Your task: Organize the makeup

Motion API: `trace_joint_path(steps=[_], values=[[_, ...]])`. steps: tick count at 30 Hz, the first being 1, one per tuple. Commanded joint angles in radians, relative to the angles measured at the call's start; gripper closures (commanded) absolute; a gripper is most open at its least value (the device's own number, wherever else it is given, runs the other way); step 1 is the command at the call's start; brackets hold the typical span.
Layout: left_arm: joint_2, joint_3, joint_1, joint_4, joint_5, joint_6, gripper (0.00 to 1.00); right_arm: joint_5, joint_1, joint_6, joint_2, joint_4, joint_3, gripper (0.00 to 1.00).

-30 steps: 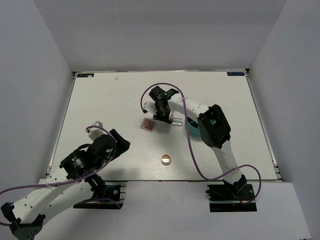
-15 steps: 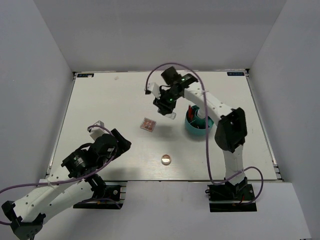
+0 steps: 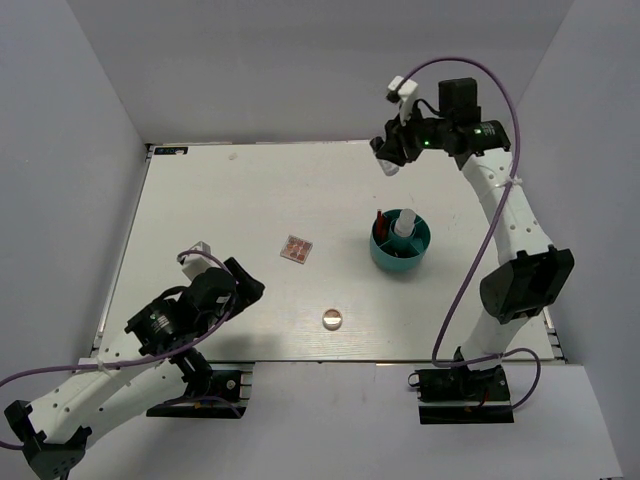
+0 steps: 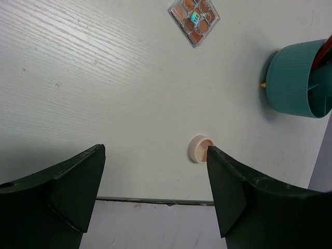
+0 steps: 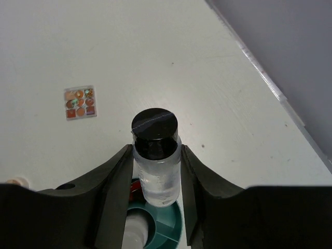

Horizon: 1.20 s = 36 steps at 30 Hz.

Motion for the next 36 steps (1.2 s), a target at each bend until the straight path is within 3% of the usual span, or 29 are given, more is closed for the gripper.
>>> trace_joint_path(steps=[1, 13, 25, 36], values=[[0.006, -0.004, 0.0, 0.023, 0.001, 0.004, 0.12, -0.09, -0.068, 0.082, -0.016, 0.079, -0.03, 0.92], [0.004, -0.008, 0.0, 0.035, 0.006, 0.004, 0.12, -0.243, -0.258, 0.1, 0.052, 0.105, -0.203, 0.94], [0.029, 0.013, 0.0, 0.032, 0.006, 0.01, 0.12, -0.297, -0.277, 0.064, 0.175, 0.129, -0.229, 0.94], [0.067, 0.025, 0.0, 0.049, 0.01, 0.015, 0.12, -0.29, -0.275, 0.016, 0.181, 0.151, -0.312, 0.94]])
